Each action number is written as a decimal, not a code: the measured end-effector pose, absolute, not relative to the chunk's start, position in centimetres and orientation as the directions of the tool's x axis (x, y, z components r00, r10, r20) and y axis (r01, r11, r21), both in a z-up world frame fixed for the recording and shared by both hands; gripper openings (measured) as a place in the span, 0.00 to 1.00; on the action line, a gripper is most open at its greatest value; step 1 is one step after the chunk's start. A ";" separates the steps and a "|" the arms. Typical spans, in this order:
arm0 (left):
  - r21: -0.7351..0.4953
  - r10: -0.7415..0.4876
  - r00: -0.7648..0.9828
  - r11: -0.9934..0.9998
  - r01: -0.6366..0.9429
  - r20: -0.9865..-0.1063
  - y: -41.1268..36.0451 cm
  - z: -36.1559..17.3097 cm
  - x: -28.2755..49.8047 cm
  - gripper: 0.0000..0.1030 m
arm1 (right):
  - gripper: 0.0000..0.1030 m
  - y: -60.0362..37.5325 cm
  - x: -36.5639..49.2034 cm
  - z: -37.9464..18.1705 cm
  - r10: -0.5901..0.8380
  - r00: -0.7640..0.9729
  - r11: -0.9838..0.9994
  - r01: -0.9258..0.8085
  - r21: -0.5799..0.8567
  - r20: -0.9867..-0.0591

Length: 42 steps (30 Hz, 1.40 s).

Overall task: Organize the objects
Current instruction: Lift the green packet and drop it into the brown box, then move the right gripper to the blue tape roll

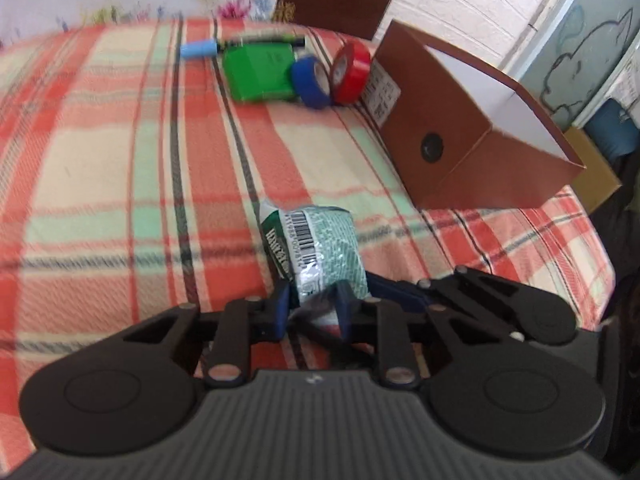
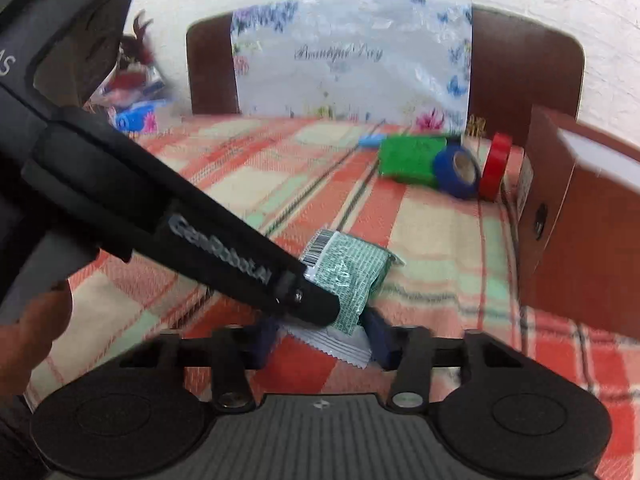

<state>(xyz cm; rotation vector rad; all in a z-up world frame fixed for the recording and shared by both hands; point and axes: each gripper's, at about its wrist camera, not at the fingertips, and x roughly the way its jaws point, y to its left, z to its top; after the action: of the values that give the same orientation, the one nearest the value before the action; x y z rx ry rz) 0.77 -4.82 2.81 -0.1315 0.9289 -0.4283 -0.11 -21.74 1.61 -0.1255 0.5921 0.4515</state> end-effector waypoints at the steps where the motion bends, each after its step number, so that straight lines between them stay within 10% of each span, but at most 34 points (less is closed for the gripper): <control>1: -0.284 -0.417 0.538 0.906 0.315 -0.732 -5.2 4.1 0.8 0.25 | 0.33 -22.0 -0.4 2.4 0.372 0.758 0.897 -0.442 -0.002 -0.535; 10: -0.161 -0.526 0.647 0.829 0.536 -0.552 -14.8 13.8 4.5 0.25 | 0.33 -29.2 1.7 10.0 0.184 0.960 0.975 -0.205 -0.082 -0.214; 18: -0.044 -0.476 0.644 0.822 0.568 -0.599 -22.1 9.5 9.6 0.26 | 0.50 -34.7 8.7 7.3 0.053 0.945 0.998 -0.064 -0.025 -0.323; 33: 0.024 -0.399 0.682 0.853 0.521 -0.613 -20.6 11.4 4.0 0.31 | 0.52 -34.2 3.0 7.6 0.012 0.968 0.993 0.018 0.115 -0.250; 42: 0.034 -0.320 0.702 0.897 0.440 -0.636 -15.9 10.6 2.2 0.32 | 0.52 -32.0 -0.4 6.0 0.074 0.928 0.984 -0.009 0.179 -0.364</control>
<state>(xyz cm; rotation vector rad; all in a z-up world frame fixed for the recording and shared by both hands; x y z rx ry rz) 2.21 -15.94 10.57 0.1894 0.6696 -0.4253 -0.44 -31.95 6.00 0.1764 0.3788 0.0428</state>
